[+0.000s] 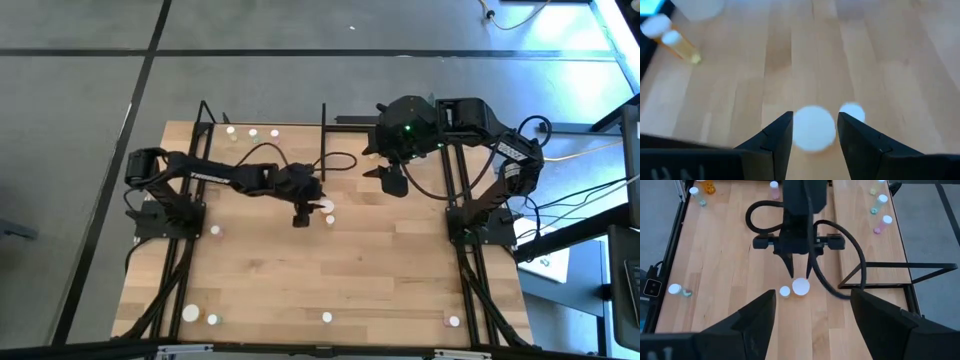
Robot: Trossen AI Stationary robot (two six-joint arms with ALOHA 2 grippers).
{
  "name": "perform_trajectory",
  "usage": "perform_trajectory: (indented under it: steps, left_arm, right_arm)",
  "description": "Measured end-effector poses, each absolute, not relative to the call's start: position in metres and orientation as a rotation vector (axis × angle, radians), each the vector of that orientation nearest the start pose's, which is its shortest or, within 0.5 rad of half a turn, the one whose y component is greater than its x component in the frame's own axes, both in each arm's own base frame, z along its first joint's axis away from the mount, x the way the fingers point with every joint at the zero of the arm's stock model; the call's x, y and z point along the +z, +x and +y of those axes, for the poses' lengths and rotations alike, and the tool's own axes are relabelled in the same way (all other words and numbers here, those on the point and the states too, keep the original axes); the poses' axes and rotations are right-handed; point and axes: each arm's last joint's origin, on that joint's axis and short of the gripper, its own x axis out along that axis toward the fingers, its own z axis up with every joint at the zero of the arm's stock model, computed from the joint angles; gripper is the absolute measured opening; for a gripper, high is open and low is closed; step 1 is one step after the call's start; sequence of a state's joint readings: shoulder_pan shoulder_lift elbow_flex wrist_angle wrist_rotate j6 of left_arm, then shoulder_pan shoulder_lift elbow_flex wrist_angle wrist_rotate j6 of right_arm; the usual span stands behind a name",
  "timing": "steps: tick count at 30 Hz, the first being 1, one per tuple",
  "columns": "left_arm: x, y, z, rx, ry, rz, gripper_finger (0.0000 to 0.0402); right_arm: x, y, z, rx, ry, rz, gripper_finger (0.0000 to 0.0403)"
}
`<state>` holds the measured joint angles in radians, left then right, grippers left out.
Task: Pick and place medicine bottles onto shelf by color
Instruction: Put the middle orange pill bottle on the shelf
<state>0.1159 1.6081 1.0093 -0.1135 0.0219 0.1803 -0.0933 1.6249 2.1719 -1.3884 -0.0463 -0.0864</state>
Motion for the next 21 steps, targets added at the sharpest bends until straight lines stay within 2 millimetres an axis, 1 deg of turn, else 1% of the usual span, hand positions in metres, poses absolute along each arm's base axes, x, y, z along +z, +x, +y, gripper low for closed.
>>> perform_trajectory:
  steps: [2, 5, 7, 10, 16, 18, 21]
  left_arm:
    - [0.223, 0.338, 0.040, 0.009, 0.139, 0.777, 0.0148]
    - [0.228, 0.337, 0.041, -0.044, 0.118, 0.841, 0.0148]
    - [0.230, 0.337, 0.042, -0.070, 0.087, 0.839, 0.0148]
    - [0.230, 0.336, 0.046, -0.057, 0.034, 0.842, 0.0148]
    - [0.231, 0.336, 0.048, -0.081, 0.014, 0.837, 0.0148]
    - [0.236, 0.337, 0.048, -0.089, 0.009, 0.851, 0.0148]
    - [0.249, 0.340, 0.050, -0.082, 0.045, 0.835, 0.0148]
  right_arm:
    - [0.474, 0.276, -0.024, -0.008, -0.023, 0.841, 0.0259]
    - [0.473, 0.275, -0.024, 0.003, -0.042, 0.850, 0.0259]
    - [0.472, 0.273, -0.024, 0.010, -0.039, 0.875, 0.0259]
    - [0.469, 0.270, -0.024, 0.013, -0.033, 0.922, 0.0259]
    - [0.469, 0.270, -0.024, 0.013, -0.033, 0.917, 0.0259]
    - [0.470, 0.271, -0.024, 0.013, -0.035, 0.906, 0.0259]
    - [0.470, 0.271, -0.024, 0.012, -0.034, 0.902, 0.0259]
